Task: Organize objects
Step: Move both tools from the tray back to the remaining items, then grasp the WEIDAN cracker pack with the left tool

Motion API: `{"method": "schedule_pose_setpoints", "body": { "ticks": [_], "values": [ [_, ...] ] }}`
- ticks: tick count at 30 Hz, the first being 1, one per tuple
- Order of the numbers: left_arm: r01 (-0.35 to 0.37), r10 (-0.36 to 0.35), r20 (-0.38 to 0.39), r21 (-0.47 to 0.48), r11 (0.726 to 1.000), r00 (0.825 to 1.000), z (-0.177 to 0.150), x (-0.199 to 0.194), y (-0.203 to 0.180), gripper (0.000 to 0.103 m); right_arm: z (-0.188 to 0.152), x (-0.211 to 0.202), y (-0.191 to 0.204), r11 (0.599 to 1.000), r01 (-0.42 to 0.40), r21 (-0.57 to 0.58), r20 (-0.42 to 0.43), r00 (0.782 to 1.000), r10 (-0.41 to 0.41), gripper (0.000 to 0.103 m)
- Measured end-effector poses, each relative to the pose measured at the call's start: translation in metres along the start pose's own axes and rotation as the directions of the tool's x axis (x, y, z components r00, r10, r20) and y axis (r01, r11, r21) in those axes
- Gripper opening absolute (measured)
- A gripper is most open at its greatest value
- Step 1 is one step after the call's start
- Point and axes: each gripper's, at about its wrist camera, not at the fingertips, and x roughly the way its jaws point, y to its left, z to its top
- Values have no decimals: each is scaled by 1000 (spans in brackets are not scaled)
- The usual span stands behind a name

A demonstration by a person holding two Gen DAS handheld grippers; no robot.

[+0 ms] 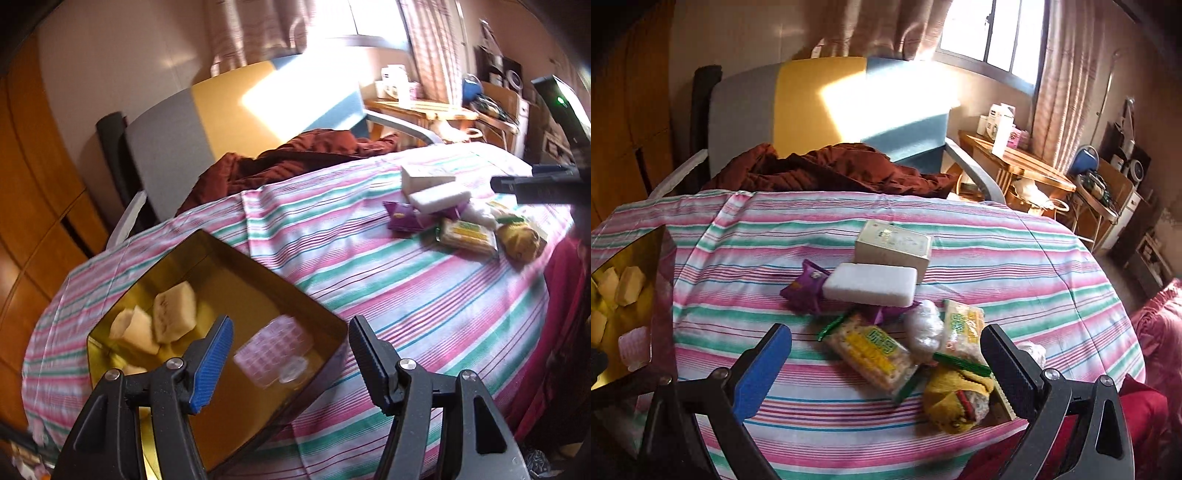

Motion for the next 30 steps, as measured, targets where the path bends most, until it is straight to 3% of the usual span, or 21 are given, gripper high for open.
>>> {"method": "schedule_pose_setpoints", "body": {
  "ticks": [14, 22, 25, 30],
  "values": [
    [71, -70, -12, 119, 990, 997, 19, 19, -51, 66, 3, 23, -91, 963, -10, 269, -50, 998, 24, 103],
    [111, -108, -31, 162, 981, 994, 26, 33, -76, 66, -10, 46, -137, 859, -77, 506, -60, 990, 124, 103],
    [172, -165, -57, 147, 974, 985, 32, 42, -86, 66, -15, 50, -147, 825, -82, 559, -51, 990, 133, 103],
    [287, -277, -114, 85, 954, 954, 43, 62, -106, 66, -16, 45, -152, 806, -100, 583, -9, 991, 130, 103]
  ]
}}
